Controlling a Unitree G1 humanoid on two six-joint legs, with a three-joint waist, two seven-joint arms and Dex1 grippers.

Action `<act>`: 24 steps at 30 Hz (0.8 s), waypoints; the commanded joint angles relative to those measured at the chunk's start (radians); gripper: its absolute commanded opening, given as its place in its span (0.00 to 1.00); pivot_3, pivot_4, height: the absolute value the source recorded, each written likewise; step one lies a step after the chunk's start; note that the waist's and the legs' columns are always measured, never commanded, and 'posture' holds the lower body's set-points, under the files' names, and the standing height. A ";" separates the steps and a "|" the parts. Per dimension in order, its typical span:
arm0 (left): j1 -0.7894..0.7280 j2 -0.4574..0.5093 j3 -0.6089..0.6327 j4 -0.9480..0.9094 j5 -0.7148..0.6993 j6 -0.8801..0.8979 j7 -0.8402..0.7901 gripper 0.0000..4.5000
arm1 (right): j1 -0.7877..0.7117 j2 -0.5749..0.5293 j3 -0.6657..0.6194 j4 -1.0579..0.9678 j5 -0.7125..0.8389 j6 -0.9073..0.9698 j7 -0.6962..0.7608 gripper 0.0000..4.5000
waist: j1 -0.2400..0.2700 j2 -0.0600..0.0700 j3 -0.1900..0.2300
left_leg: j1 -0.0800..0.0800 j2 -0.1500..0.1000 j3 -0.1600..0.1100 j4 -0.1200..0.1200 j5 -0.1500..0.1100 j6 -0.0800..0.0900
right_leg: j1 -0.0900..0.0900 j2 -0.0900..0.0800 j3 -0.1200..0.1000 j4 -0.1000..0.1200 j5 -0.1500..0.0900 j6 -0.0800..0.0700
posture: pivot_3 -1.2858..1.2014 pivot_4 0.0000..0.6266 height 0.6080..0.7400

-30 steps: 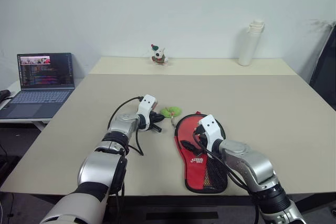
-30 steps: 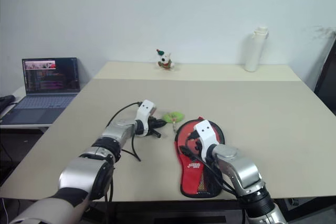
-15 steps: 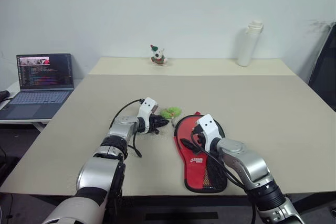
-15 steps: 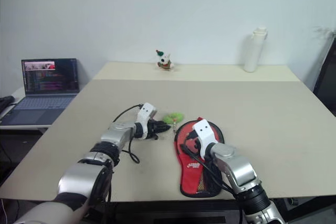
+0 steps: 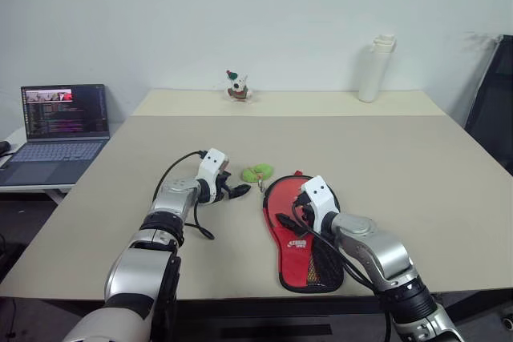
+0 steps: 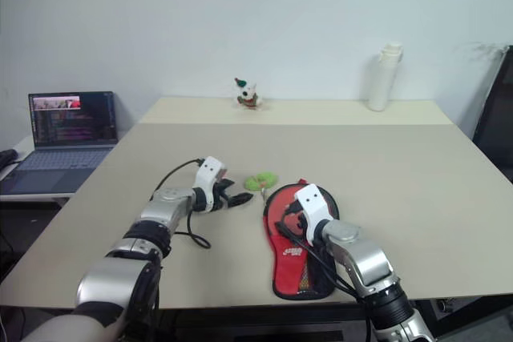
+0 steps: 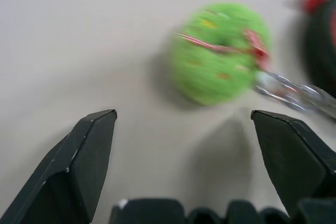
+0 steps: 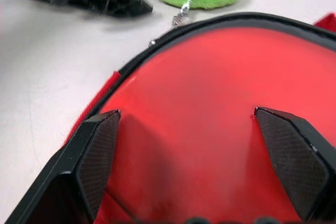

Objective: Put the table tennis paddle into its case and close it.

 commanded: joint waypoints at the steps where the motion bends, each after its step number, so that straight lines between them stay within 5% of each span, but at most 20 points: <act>1: -0.082 -0.015 0.026 0.045 -0.006 -0.007 0.065 0.99 | 0.003 0.006 -0.004 -0.011 0.000 0.004 0.010 1.00 | 0.002 0.000 0.000 | 0.000 0.000 0.000 0.000 0.000 0.000 | 0.000 0.000 0.000 -0.001 0.000 0.000 | 0.52 0.24 1.00; 14: -0.177 -0.123 0.024 0.199 0.055 0.017 0.192 0.99 | 0.018 0.016 -0.001 -0.040 -0.009 0.025 0.011 1.00 | -0.001 0.000 0.000 | 0.000 -0.001 0.000 -0.001 0.000 0.000 | 0.000 0.000 0.000 -0.001 0.000 0.001 | 0.52 0.24 1.00; 17: -0.164 -0.138 0.016 0.208 0.078 0.022 0.217 0.86 | 0.025 0.017 -0.001 -0.056 -0.009 0.035 0.006 1.00 | -0.001 -0.001 0.000 | 0.000 -0.001 0.000 -0.001 0.000 0.000 | 0.000 0.000 0.000 -0.001 -0.001 0.003 | 0.52 0.24 1.00; 24: -0.139 -0.166 0.016 0.212 0.100 0.034 0.222 0.30 | 0.039 0.018 -0.006 -0.077 -0.011 0.049 -0.004 1.00 | -0.001 -0.001 0.000 | 0.001 -0.001 0.000 -0.001 0.000 0.000 | 0.001 0.000 0.000 0.000 -0.002 0.005 | 0.52 0.24 1.00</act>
